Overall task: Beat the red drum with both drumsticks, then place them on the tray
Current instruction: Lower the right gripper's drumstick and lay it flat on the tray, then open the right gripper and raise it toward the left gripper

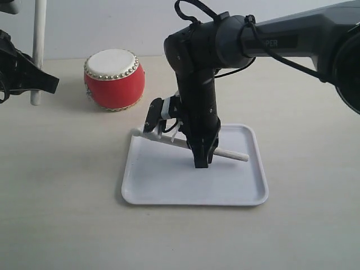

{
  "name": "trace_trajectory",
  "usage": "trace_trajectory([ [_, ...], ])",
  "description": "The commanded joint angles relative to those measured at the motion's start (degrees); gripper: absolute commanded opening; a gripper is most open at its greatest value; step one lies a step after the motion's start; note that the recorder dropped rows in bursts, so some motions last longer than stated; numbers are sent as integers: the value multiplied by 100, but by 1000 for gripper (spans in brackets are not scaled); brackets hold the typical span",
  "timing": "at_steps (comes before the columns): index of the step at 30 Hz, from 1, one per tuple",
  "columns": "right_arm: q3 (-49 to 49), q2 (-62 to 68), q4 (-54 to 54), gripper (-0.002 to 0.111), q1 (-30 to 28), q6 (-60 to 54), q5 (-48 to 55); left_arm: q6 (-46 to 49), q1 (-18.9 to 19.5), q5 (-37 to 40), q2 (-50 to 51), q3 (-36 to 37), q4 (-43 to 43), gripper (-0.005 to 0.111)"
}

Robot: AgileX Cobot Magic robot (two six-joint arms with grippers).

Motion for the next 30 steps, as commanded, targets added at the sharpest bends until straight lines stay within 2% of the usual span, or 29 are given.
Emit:
trace_trajectory([
  [1, 12, 4, 55, 0, -4, -138, -23, -14, 6, -83, -36, 19, -2, 0],
  [16, 12, 4, 326, 2, -4, -161, -460, -14, 6, -83, -36, 19, -2, 0],
  [24, 12, 4, -159, 19, -4, -47, -398, -14, 6, -83, -36, 19, -2, 0],
  [30, 12, 4, -173, 40, -4, -47, -534, -14, 6, -83, -36, 19, -2, 0],
])
